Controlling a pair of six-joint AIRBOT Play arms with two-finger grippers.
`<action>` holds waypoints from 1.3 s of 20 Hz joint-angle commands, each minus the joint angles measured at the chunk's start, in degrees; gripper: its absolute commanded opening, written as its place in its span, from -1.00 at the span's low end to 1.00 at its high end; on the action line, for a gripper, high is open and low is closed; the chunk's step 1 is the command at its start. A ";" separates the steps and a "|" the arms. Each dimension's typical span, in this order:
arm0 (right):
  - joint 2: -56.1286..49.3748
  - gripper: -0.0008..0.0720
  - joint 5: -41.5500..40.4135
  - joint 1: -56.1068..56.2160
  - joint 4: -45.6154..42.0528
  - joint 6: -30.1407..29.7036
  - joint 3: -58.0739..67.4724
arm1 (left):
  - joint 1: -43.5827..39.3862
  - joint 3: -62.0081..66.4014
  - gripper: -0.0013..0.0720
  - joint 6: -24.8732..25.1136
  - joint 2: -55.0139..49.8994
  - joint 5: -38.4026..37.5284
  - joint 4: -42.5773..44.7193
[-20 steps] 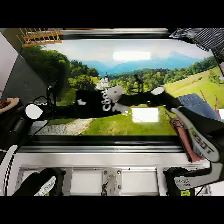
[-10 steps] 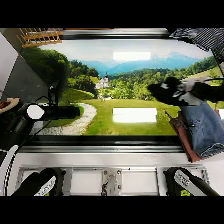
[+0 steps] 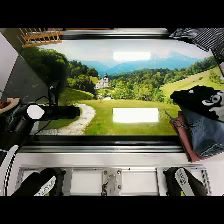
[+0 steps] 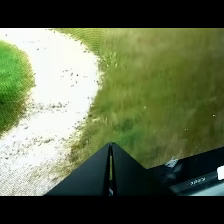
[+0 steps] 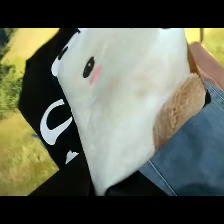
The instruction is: Fold the clothes and pants, and hang the long-sleeved shirts on hangers.
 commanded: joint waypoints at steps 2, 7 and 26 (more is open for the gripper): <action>3.96 -0.94 5.07 -0.98 -13.07 6.14 -5.90 | -0.02 -0.02 -0.95 0.00 0.04 0.11 0.13; 5.99 -0.94 4.96 -1.01 -14.47 7.39 -15.37 | 0.00 -0.02 -0.95 0.00 0.04 0.09 0.15; 16.61 0.48 -3.61 6.23 2.43 -6.64 -15.52 | -0.11 -0.04 -0.95 0.00 0.04 0.13 0.13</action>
